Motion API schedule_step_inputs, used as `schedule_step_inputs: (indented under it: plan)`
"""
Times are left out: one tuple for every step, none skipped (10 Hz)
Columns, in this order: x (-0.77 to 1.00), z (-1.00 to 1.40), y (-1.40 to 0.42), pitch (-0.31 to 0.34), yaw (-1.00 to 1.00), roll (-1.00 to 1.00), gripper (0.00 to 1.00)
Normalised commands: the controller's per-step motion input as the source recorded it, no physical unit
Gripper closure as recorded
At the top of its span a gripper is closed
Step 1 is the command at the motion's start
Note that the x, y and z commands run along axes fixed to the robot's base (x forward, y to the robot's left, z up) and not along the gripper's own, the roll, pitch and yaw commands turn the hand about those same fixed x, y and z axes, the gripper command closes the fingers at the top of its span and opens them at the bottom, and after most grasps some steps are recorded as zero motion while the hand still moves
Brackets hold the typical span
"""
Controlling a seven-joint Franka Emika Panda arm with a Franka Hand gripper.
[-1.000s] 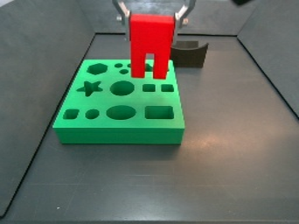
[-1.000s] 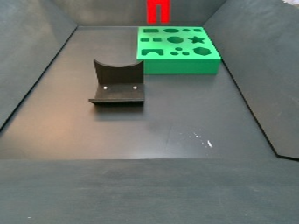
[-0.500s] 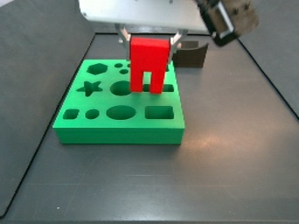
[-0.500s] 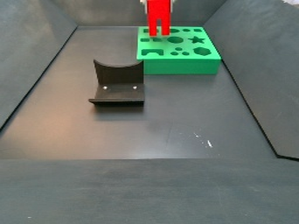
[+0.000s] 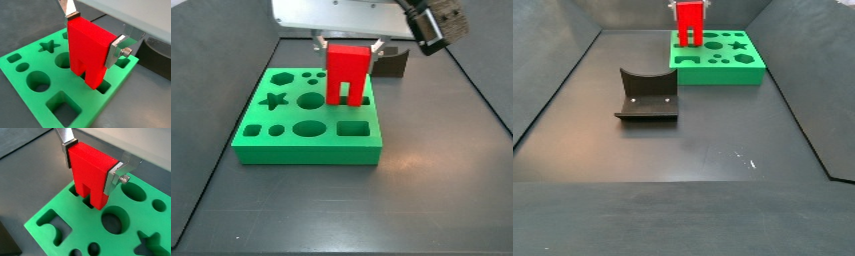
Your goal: Insert the double-square object.
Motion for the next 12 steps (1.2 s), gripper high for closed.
schedule_step_inputs:
  plan:
    - [0.42,-0.48,0.09,-0.064,-0.01,-0.01,1.0]
    - [0.33,-0.46,0.06,-0.083,-0.03,-0.01,1.0]
    - [0.18,-0.4,0.05,-0.074,0.0,0.0,1.0]
    - [0.0,-0.32,0.02,-0.114,-0.02,0.0,1.0]
    - [-0.02,-0.32,0.0,-0.159,-0.01,0.0,1.0]
    - [-0.01,-0.32,0.0,-0.169,-0.01,-0.01,1.0]
    - [0.0,-0.31,0.02,-0.166,-0.01,-0.02,1.0]
    - [0.0,-0.3,0.03,-0.149,-0.01,-0.03,1.0]
    - [0.0,-0.3,0.05,-0.11,-0.03,-0.03,1.0]
    - [0.0,-0.11,0.03,-0.093,-0.02,-0.06,1.0]
    - [0.0,-0.13,0.03,-0.067,-0.01,-0.03,1.0]
    - [0.0,-0.01,0.0,-0.021,0.0,0.0,1.0]
